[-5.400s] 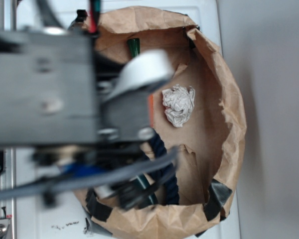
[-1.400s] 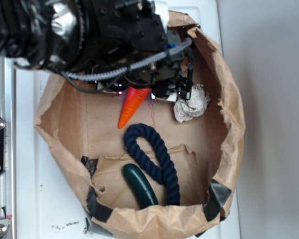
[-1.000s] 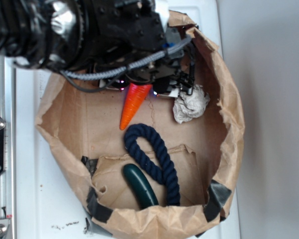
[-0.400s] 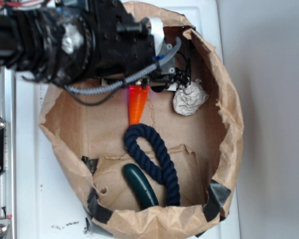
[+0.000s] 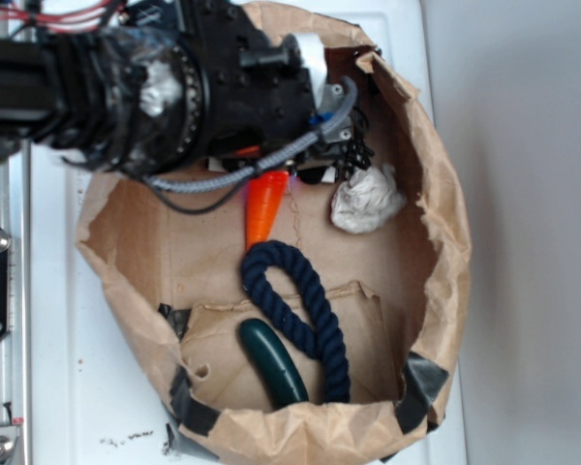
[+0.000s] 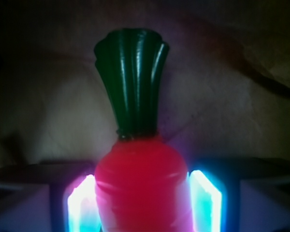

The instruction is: Grab the carrot.

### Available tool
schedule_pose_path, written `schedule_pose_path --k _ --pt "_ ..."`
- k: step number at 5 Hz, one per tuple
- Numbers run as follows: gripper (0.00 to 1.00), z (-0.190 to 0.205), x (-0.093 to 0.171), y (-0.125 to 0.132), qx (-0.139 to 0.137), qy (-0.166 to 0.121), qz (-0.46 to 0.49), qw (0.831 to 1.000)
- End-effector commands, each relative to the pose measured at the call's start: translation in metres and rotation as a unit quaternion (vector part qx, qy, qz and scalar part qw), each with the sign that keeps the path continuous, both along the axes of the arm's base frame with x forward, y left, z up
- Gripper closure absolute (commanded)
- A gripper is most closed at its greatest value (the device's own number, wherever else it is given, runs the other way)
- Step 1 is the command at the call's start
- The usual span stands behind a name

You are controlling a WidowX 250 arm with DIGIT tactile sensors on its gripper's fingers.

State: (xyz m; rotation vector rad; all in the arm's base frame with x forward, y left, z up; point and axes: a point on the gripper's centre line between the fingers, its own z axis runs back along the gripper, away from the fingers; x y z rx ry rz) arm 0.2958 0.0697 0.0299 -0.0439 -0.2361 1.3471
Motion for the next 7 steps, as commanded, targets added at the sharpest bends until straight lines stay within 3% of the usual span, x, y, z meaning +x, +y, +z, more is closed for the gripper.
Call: schedule_pose_path --k 1,2,3,4,6,7 --pt "1.0 0.064 -0.013 0.01 0.036 -0.032 -0.199 0.979" --pt "1.0 0.092 -0.013 0.0 0.04 -0.038 -0.311 0.949" --pt "1.0 0.118 -0.02 -0.012 0.038 -0.035 -0.344 0.938" --pt "1.0 0.152 -0.022 -0.026 0.059 -0.055 -0.351 0.933" --pt "1.0 0.196 -0.02 -0.037 0.032 -0.062 -0.366 0.928" --pt "1.0 0.194 -0.026 -0.041 0.089 -0.085 -0.348 0.929"
